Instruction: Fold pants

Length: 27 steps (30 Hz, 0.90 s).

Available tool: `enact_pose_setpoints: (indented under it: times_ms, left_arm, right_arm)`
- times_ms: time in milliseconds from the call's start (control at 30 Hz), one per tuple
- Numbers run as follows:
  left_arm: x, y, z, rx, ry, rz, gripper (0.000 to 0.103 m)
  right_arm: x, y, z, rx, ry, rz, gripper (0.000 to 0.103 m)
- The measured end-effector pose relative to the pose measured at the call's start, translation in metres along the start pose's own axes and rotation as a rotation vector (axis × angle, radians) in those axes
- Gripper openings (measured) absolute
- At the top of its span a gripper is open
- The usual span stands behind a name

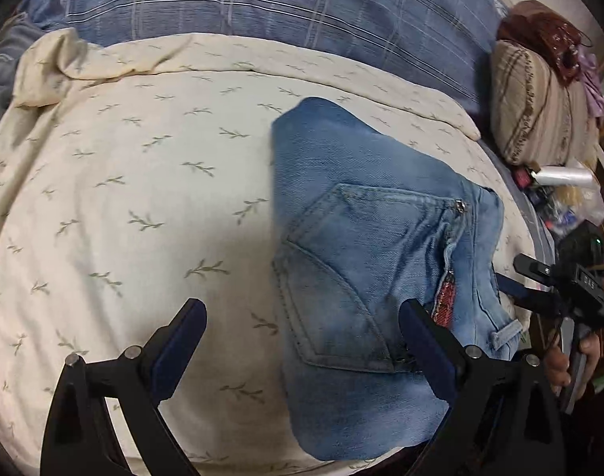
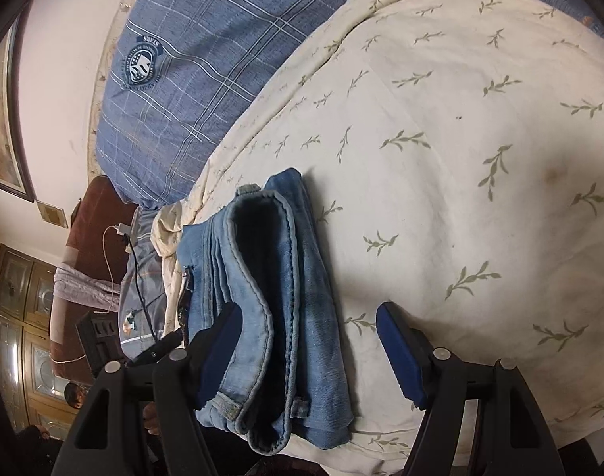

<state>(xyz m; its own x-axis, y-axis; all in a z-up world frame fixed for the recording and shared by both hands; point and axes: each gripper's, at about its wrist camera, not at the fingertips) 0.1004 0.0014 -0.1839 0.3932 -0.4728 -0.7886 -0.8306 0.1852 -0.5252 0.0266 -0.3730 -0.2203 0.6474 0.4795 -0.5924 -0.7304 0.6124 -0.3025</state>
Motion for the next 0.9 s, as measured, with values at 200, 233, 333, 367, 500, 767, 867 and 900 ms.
enact_pose_setpoints:
  times_ms: [200,233,333,367,500,767,867,900]
  left_arm:
    - [0.012,-0.006,0.011,-0.042,0.071,0.014,0.095]
    - [0.013,-0.008,0.014,-0.05,0.082,0.015,0.093]
    - [0.018,-0.011,0.022,-0.081,0.128,0.019,0.083]
    - [0.02,-0.012,0.025,-0.093,0.14,0.019,0.079]
    - [0.027,-0.019,0.026,-0.115,0.193,0.017,0.069]
    - [0.04,-0.028,0.015,-0.107,0.241,0.016,0.063]
    - [0.042,-0.029,0.017,-0.126,0.251,0.003,0.059]
    - [0.042,-0.028,0.016,-0.125,0.25,-0.002,0.059]
  right_arm:
    - [0.019,0.002,0.006,0.024,-0.044,0.062,0.074]
    - [0.023,0.002,0.008,0.02,-0.044,0.07,0.074]
    - [0.028,0.005,0.014,-0.005,-0.04,0.075,0.074]
    - [0.029,0.005,0.015,-0.009,-0.042,0.076,0.074]
    - [0.033,0.005,0.016,-0.001,-0.084,0.089,0.074]
    - [0.046,0.008,0.024,-0.024,-0.085,0.116,0.074]
    - [0.045,0.01,0.024,-0.045,-0.079,0.107,0.075]
    - [0.045,0.011,0.027,-0.064,-0.073,0.106,0.075]
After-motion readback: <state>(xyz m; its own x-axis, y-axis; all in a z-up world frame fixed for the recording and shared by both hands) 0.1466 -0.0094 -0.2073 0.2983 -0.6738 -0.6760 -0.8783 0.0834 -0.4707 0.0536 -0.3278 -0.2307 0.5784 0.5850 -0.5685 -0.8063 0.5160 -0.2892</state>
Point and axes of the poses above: each gripper's, at about its wrist camera, not at the fingertips, and x roughly the way its jaws point, z to its left, y to its underside, and after that the axes turned 7 degrees about -z, right-handed
